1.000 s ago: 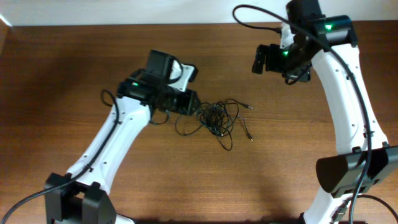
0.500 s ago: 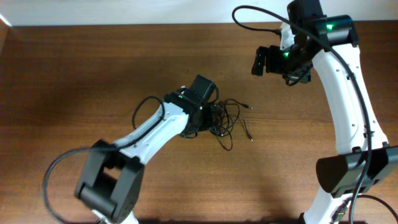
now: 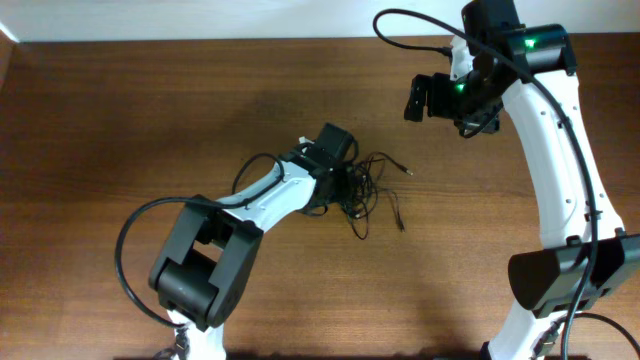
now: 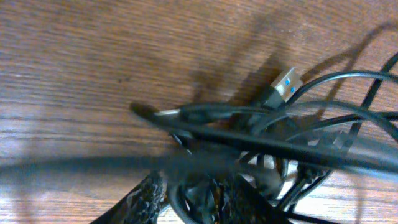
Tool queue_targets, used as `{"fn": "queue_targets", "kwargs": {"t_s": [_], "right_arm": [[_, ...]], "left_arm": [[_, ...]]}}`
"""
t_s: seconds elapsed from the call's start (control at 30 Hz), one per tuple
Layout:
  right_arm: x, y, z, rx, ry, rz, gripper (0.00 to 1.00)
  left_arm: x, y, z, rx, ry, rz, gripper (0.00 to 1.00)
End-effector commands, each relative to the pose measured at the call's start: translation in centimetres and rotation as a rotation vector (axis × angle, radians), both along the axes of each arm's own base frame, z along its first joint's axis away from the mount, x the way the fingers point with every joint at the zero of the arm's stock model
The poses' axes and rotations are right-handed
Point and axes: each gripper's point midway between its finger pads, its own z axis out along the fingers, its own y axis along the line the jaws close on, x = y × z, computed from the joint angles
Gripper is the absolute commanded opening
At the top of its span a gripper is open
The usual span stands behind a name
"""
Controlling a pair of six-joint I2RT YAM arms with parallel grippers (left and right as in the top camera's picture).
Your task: Untangle cables
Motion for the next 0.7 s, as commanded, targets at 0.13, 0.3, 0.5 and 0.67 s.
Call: {"fn": "queue_targets", "kwargs": {"t_s": [0.13, 0.3, 0.5, 0.67], "right_arm": [[-0.1, 0.3, 0.8, 0.006, -0.02, 0.017, 0.99], [-0.3, 1.2, 1.0, 0.049, -0.022, 0.067, 0.99], [-2.5, 7.7, 3.0, 0.3, -0.026, 0.298, 0.99], [-3.4, 12.6, 3.6, 0.33, -0.062, 0.389, 1.0]], "left_arm": [[-3.1, -0.2, -4.5, 0.045, 0.139, -0.04, 0.0], [-0.2, 2.1, 3.6, 0.029, 0.079, -0.05, 0.0], [-0.2, 0.6, 18.1, -0.336, -0.019, -0.082, 0.11], [-1.2, 1.4, 22.0, -0.453, -0.035, -0.032, 0.15]]}}
